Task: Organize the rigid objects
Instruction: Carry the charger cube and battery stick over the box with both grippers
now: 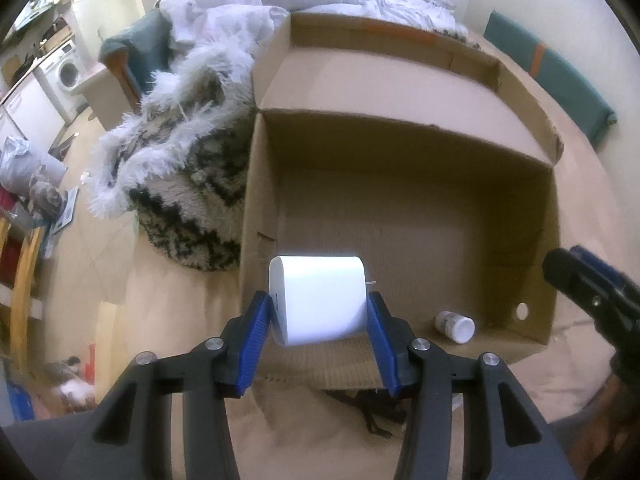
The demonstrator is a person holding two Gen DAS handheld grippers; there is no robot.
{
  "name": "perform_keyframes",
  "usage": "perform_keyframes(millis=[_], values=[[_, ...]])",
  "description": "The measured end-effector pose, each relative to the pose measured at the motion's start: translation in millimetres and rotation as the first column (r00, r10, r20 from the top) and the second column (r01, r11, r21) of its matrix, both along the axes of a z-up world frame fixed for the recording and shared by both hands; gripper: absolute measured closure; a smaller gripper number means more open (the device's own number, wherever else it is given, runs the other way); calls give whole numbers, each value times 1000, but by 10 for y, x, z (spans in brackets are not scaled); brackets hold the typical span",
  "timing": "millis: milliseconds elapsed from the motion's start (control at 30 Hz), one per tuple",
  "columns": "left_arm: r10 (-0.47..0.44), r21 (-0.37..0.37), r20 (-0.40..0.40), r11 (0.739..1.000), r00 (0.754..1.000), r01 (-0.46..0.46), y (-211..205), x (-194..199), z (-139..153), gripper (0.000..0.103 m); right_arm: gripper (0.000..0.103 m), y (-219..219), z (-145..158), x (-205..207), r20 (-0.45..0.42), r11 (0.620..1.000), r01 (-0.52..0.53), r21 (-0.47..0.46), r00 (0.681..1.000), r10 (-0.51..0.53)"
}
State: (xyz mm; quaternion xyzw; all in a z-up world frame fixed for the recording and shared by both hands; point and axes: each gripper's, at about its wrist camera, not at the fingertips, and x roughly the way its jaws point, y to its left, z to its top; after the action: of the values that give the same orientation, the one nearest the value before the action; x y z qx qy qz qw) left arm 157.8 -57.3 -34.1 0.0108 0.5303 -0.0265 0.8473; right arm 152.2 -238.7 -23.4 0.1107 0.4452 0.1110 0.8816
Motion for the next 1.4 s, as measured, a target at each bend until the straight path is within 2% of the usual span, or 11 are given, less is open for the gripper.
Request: perform_keyframes(millis=[267, 467, 633, 767, 1000, 1300, 1333, 1400], values=[[0, -17, -3, 1000, 1000, 0, 30, 73, -251, 58, 16, 7, -302, 105, -60, 999, -4, 34, 998, 6], [-19, -55, 6, 998, 1000, 19, 83, 152, -341, 58, 16, 181, -346, 164, -37, 994, -81, -67, 996, 78], [-19, -56, 21, 998, 1000, 20, 85, 194, -358, 58, 16, 236, -427, 241, -69, 993, -103, -53, 993, 99], [-47, -58, 0, 997, 999, 47, 38, 196, -380, 58, 16, 272, -499, 263, -92, 990, -107, -94, 991, 99], [-53, -45, -7, 998, 999, 53, -16, 201, -404, 58, 16, 196, -561, 327, -116, 994, -72, -76, 991, 63], [-59, -13, 26, 998, 998, 60, -97, 178, -334, 58, 16, 129, -609, 388, -142, 999, -46, -28, 989, 41], [-63, -6, 23, 998, 998, 64, -109, 175, -334, 57, 14, 114, -614, 384, -147, 999, -44, -16, 988, 41], [-67, -3, 15, 998, 998, 67, -119, 172, -335, 46, 4, 92, -607, 388, -145, 999, -35, 2, 989, 34]])
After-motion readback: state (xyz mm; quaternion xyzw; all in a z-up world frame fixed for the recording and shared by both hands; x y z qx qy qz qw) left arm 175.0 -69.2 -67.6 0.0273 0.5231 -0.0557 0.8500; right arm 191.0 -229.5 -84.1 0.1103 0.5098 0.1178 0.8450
